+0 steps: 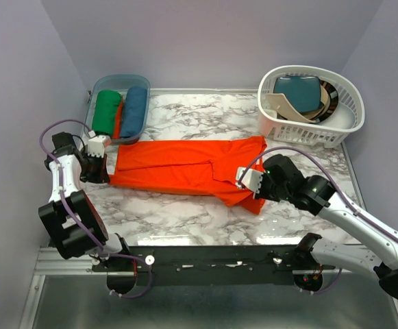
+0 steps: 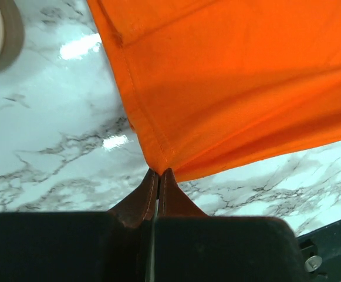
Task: Roll the t-shirts
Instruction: Fold the T-shirt at the center of the board.
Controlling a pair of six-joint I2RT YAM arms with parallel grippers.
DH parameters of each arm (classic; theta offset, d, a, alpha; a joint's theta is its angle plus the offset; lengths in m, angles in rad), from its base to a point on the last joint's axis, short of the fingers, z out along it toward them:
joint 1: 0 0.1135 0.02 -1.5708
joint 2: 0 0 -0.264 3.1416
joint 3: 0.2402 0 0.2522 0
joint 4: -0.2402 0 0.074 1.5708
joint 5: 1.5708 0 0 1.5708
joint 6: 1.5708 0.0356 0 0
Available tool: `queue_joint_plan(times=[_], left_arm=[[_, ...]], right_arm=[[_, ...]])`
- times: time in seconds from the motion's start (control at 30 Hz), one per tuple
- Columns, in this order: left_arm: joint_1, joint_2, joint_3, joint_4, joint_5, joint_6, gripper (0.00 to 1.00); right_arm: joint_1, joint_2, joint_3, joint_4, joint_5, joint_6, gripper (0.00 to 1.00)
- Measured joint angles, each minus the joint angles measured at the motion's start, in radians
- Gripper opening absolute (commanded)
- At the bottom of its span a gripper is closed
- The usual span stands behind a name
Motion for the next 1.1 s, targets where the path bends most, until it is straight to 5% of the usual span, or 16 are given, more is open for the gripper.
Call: queue_joint_plan(times=[0.6,1.1], left_arm=[[-0.04,0.238,0.195,0.019,0.012,-0.045,0.0],[-0.066,0.286,0.201,0.077,0.0,-0.132,0.0]], right_arm=[[-0.156,0.292,0.189,0.185,0.024,-0.269,0.01],[-0.237,0.451,0.253,0.287,-0.005,-0.451,0.01]])
